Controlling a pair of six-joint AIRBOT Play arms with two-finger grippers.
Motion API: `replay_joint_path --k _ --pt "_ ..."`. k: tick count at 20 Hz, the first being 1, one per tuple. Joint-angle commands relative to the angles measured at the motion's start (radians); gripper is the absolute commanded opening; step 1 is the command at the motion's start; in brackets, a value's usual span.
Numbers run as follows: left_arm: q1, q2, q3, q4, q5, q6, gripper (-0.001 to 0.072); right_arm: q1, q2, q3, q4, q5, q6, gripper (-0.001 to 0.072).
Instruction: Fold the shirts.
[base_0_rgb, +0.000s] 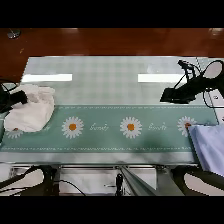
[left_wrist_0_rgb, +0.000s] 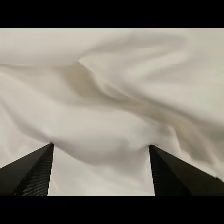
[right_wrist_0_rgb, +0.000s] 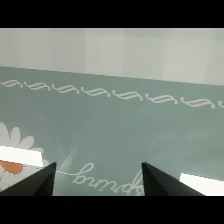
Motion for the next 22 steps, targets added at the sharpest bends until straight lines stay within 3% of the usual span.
replay_joint_path --k 1,3,4,5,7,10,12,17,22 --pt "0.037 -0.082 -0.030 -0.112 0.024 0.032 0.0698 0.000 0.000 0.000 0.083 -0.030 0.025 0.0616" --pt "0.003 -0.121 -0.030 -0.210 0.006 0.111 0.0688 0.000 0.000 0.001 0.083 -0.032 0.040 0.0616" --pt "-0.014 -0.127 -0.029 -0.255 -0.007 0.160 0.0449 0.000 0.001 0.005 0.086 -0.029 0.042 0.0615" --pt "-0.027 -0.124 -0.026 -0.313 -0.023 0.235 0.0030 0.000 0.004 0.013 0.098 -0.024 0.042 0.0616" --pt "-0.041 -0.109 0.019 -0.476 -0.072 0.359 0.0020 0.000 0.036 0.035 0.106 -0.024 0.041 0.0615" --pt "-0.043 -0.019 0.143 -0.787 -0.099 0.459 0.0020 -0.003 0.136 0.080 0.063 -0.026 0.044 0.0615" --pt "-0.058 0.076 0.243 -0.915 -0.071 0.494 0.0020 -0.003 0.233 0.099 0.040 -0.032 0.045 0.0615" --pt "-0.129 0.239 0.529 -0.934 -0.060 0.494 0.0019 -0.002 0.460 0.100 0.035 -0.038 0.045 0.0615" --pt "-0.259 0.274 0.787 -0.937 -0.044 0.475 0.0019 -0.002 0.603 0.100 0.031 -0.034 0.046 0.0615"
